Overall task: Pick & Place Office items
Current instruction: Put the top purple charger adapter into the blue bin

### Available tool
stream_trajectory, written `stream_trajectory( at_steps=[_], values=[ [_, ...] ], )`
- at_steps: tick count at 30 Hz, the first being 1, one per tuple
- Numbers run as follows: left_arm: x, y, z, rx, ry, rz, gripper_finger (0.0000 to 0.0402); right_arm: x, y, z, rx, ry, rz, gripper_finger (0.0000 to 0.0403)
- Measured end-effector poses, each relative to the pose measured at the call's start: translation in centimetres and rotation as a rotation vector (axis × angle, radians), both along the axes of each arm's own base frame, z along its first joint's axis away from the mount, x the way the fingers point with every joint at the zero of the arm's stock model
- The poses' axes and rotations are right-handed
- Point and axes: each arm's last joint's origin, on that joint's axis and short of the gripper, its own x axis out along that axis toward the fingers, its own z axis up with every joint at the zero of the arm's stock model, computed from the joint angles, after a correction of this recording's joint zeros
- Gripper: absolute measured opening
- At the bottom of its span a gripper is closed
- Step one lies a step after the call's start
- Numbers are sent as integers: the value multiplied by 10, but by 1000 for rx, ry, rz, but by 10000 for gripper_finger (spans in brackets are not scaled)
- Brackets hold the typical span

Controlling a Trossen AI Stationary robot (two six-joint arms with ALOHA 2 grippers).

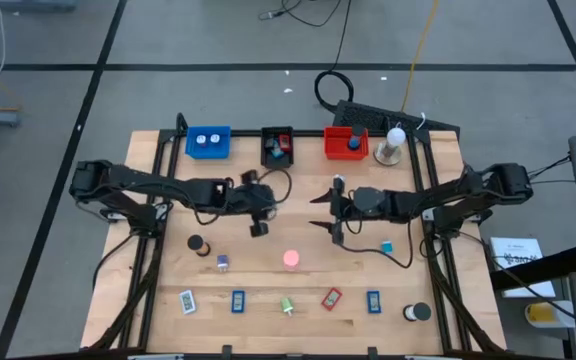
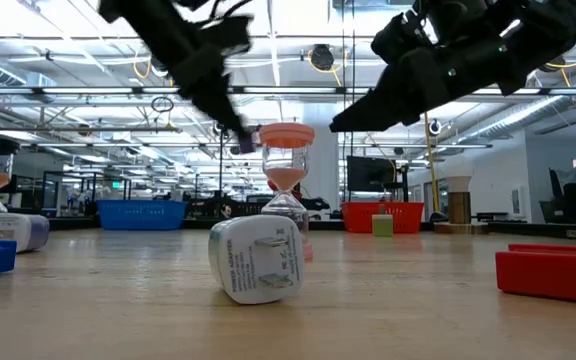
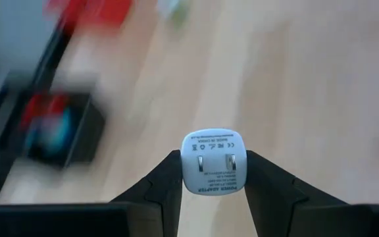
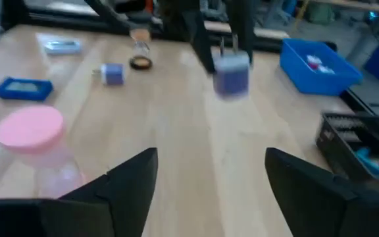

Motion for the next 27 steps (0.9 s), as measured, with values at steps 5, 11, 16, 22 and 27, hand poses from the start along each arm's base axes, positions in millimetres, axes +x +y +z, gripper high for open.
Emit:
stream_trajectory(
  at_steps=[5,11,16,22,27],
  values=[
    [-34,13,2,-62,110,224,135,-4,-2,-2,-17,43,-69,241],
    [-81,48,17,-136,59,547,135,-4,-2,-4,4,63,-72,172],
    [-122,102,30,-209,-12,877,135,-4,-2,-3,4,54,-72,125],
    [-156,165,19,-341,12,1050,135,-3,-2,-2,2,38,-71,95],
    [-166,195,7,-354,13,1110,135,-3,-2,-1,-3,30,-67,92]
  ],
)
